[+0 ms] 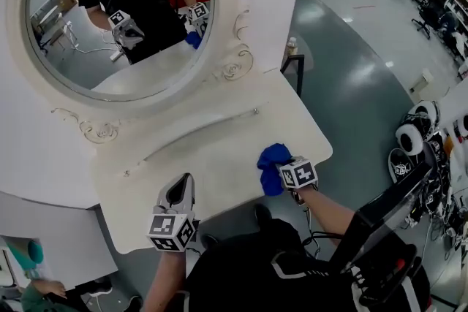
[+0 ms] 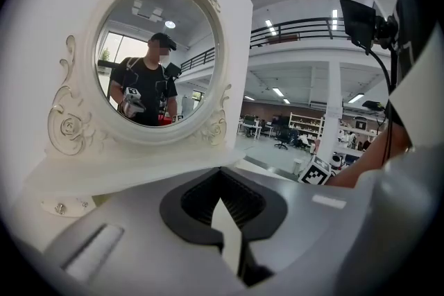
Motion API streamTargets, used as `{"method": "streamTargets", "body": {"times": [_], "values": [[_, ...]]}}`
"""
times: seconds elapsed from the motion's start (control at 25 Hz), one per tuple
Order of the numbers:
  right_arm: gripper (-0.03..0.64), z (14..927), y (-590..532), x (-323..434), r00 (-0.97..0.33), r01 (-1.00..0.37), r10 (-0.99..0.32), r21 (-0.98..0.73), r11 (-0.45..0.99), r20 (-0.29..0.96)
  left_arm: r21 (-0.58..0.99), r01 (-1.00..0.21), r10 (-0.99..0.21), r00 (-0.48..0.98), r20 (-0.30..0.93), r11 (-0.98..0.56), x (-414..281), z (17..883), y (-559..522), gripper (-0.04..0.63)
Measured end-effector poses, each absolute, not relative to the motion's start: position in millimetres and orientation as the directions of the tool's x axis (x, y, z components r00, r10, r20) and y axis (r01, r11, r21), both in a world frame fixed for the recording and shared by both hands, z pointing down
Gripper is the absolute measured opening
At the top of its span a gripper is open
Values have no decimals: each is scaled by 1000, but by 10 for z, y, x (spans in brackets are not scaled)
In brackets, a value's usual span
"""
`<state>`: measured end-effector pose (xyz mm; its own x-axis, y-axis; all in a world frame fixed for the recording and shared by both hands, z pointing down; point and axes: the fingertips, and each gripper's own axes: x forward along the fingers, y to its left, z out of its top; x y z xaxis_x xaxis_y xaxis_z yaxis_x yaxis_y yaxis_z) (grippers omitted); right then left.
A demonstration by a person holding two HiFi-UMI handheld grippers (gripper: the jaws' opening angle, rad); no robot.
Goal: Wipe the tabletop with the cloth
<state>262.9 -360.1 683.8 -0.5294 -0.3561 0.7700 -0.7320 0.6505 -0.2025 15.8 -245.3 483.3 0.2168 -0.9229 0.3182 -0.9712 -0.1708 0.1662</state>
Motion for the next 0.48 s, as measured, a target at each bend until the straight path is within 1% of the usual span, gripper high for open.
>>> {"method": "streamTargets", "body": {"times": [0.2, 0.28, 0.36, 0.48], "values": [[54, 6847, -3283, 2885, -523, -748, -350, -222, 625, 777, 167, -966, -918, 241, 313, -197, 255, 4830, -2493, 6], [54, 6857, -3238, 2945, -526, -761, -331, -258, 596, 784, 163, -966, -920, 242, 310, -199, 280, 4813, -2504, 6], [54, 6839, -3306, 2945, -533, -775, -314, -304, 554, 785, 158, -969, -922, 233, 308, -192, 286, 4791, -2507, 6], [54, 6707, -3669, 2849, -547, -772, -363, -287, 567, 754, 153, -975, -930, 204, 306, -163, 276, 4769, -2490, 6]]}}
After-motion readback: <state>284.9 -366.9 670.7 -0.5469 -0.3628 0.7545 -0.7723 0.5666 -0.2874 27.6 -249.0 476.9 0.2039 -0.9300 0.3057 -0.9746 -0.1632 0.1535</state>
